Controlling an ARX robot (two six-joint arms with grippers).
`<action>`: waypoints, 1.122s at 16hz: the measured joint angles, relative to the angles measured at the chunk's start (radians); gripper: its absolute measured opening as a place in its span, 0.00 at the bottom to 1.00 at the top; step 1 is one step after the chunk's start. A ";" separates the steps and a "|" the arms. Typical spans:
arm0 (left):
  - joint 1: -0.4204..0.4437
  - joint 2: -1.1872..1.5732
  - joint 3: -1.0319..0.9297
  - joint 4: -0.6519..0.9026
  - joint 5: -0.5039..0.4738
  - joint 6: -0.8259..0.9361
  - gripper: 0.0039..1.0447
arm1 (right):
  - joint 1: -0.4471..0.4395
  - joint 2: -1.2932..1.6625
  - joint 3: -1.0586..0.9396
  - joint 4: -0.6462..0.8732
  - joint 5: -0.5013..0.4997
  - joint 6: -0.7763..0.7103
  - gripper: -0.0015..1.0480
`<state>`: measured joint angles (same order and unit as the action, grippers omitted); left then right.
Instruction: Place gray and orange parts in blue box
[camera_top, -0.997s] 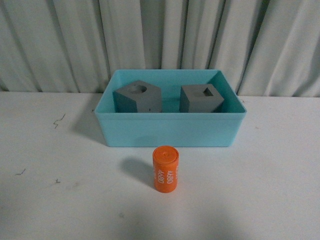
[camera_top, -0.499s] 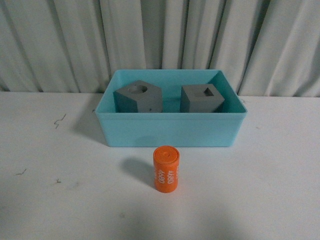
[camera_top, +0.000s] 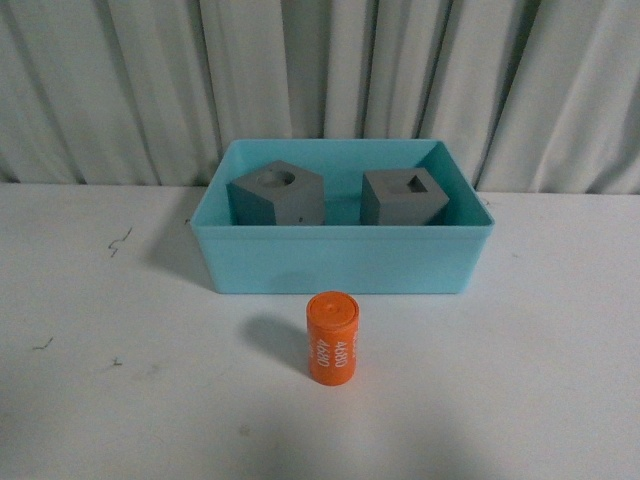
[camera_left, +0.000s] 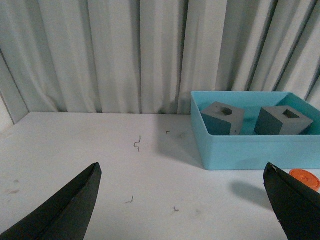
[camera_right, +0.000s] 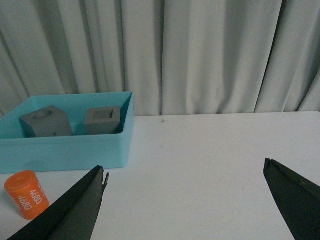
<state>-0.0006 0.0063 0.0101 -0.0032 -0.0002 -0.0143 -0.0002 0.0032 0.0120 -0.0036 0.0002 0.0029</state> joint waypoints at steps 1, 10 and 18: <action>0.000 0.000 0.000 0.000 0.000 0.000 0.94 | 0.000 0.000 0.000 0.000 0.000 0.000 0.94; 0.000 0.000 0.000 -0.001 0.000 0.000 0.94 | -0.045 0.691 0.219 -0.212 -0.019 -0.145 0.94; 0.000 0.000 0.000 0.000 0.000 0.000 0.94 | 0.084 1.202 0.391 -0.010 -0.235 -0.364 0.94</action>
<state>-0.0002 0.0063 0.0101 -0.0036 -0.0002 -0.0139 0.0837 1.2057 0.4030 -0.0139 -0.2344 -0.3611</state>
